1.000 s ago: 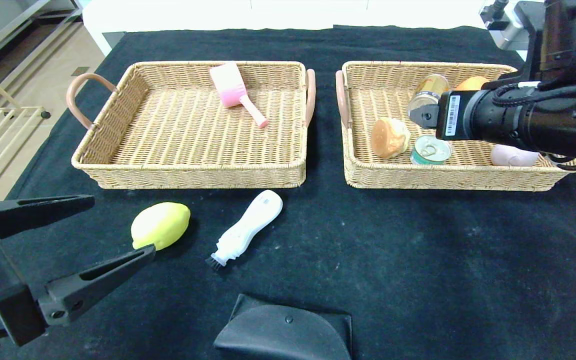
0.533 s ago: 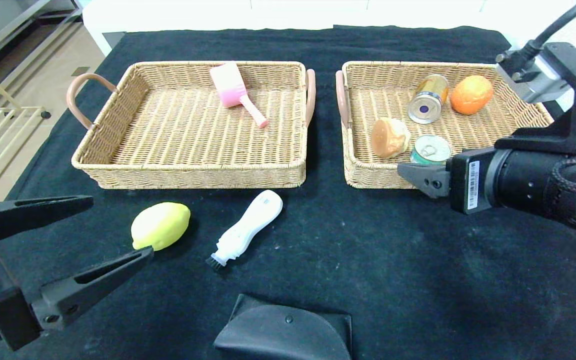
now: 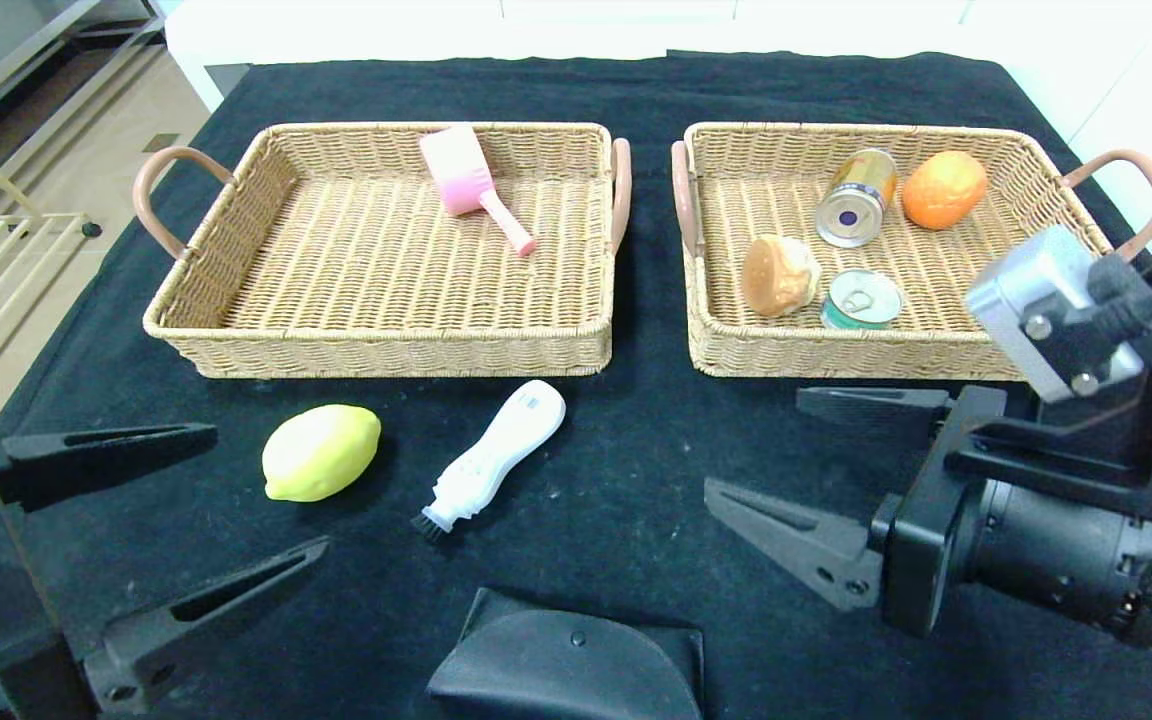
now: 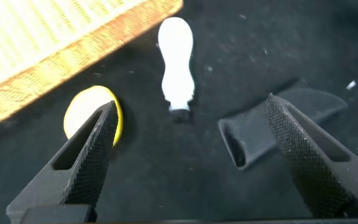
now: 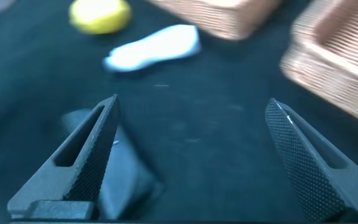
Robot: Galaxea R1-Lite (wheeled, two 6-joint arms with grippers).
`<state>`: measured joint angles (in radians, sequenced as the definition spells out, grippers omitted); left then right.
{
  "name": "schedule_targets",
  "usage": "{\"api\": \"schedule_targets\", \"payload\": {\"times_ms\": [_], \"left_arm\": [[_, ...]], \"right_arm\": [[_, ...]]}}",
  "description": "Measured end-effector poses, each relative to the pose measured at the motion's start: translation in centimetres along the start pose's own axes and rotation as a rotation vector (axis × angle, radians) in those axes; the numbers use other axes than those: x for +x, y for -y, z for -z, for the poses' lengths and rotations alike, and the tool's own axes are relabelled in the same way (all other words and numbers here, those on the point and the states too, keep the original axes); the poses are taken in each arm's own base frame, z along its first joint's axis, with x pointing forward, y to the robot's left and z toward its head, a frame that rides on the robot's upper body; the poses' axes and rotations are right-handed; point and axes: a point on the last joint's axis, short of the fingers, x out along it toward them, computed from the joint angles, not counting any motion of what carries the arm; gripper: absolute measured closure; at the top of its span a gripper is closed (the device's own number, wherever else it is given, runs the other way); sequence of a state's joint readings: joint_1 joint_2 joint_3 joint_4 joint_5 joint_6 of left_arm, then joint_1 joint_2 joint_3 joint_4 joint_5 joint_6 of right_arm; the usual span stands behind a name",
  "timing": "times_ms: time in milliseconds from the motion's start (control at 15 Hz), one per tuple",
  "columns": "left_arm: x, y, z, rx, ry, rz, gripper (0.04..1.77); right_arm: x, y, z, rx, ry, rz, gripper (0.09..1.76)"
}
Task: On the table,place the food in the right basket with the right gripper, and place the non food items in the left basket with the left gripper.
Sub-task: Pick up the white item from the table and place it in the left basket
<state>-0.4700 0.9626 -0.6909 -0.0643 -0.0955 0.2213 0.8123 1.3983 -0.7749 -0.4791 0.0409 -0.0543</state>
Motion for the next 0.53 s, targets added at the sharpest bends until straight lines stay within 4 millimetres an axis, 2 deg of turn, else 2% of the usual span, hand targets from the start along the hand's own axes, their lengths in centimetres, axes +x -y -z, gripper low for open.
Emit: {"api": "schedule_targets", "payload": {"times_ms": [267,533], "left_arm": [[0.9,0.1,0.4,-0.007,-0.037,0.002,0.09],[1.8,-0.1,0.5,-0.011,-0.067,-0.037,0.09]], "right_arm": [[-0.3,0.6,2.3,-0.057,0.065,-0.088,0.15],[-0.1,2.4,4.2,-0.062,0.101,-0.042,0.15]]}}
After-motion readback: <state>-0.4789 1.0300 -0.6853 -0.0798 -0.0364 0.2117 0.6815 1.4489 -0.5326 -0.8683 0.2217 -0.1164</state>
